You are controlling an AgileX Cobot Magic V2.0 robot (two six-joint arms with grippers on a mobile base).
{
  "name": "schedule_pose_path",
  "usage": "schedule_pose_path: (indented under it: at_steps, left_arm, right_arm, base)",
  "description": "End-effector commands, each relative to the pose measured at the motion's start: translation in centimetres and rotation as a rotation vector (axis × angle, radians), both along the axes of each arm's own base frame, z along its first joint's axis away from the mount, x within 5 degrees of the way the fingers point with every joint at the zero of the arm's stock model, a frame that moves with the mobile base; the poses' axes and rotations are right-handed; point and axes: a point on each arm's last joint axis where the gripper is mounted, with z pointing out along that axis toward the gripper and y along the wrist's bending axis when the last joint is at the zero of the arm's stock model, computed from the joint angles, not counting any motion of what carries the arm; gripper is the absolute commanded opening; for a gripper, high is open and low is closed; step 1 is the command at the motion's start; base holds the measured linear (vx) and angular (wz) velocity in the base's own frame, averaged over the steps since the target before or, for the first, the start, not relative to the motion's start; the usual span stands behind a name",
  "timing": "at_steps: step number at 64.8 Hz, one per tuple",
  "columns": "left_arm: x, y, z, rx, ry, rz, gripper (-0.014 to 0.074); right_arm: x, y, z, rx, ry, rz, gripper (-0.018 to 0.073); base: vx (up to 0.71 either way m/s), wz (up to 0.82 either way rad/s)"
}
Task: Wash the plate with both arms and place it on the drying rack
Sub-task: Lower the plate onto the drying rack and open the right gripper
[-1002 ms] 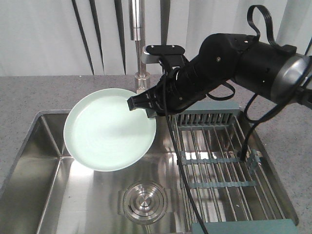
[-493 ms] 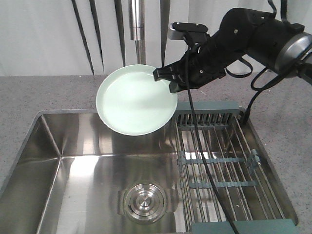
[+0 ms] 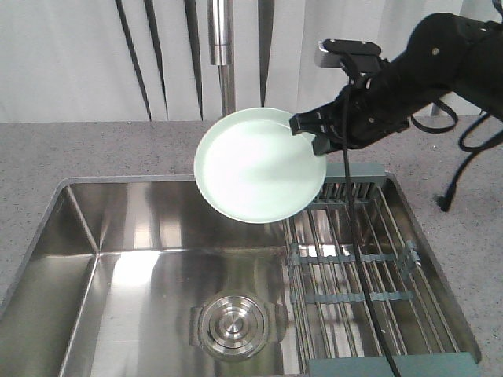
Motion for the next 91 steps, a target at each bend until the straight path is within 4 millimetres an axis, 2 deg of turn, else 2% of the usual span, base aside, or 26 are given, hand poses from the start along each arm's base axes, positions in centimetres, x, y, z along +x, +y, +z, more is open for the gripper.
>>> schedule_pose_path:
  at_steps: [1, 14, 21, 29, 37, 60, 91]
  left_arm:
    - [0.3, -0.1, 1.0, -0.031, -0.066, 0.010, 0.0589]
    - [0.3, -0.1, 1.0, -0.031, -0.066, 0.010, 0.0589]
    - [0.3, -0.1, 1.0, -0.031, -0.066, 0.010, 0.0589]
    - [0.3, -0.1, 1.0, -0.031, -0.066, 0.010, 0.0589]
    - [0.3, -0.1, 1.0, -0.031, -0.066, 0.010, 0.0589]
    - [0.3, -0.1, 1.0, -0.031, -0.066, 0.010, 0.0589]
    - [0.3, -0.1, 1.0, -0.031, -0.066, 0.010, 0.0589]
  right_arm:
    - [-1.6, -2.1, 2.6, 0.027, -0.119, -0.044, -0.0001]
    - [-4.3, -6.3, 1.6, 0.001, -0.089, -0.115, -0.0001]
    - [-5.6, -7.7, 1.3, -0.027, -0.081, -0.134, -0.0001]
    - [-6.8, -8.9, 0.6, -0.083, -0.049, -0.147, -0.0001]
    - [-7.3, -9.3, -0.7, -0.133, -0.001, -0.136, -0.0001]
    - [-7.0, -10.0, -2.2, -0.244, 0.041, -0.120, -0.0001]
    - [-4.4, -10.1, -7.4, -0.291, 0.159, -0.099, 0.0011]
  base:
    - [0.00, 0.00]
    - [0.00, 0.00]
    - [0.00, 0.00]
    - [0.00, 0.00]
    - [0.00, 0.00]
    - [0.00, 0.00]
    - [0.00, 0.00]
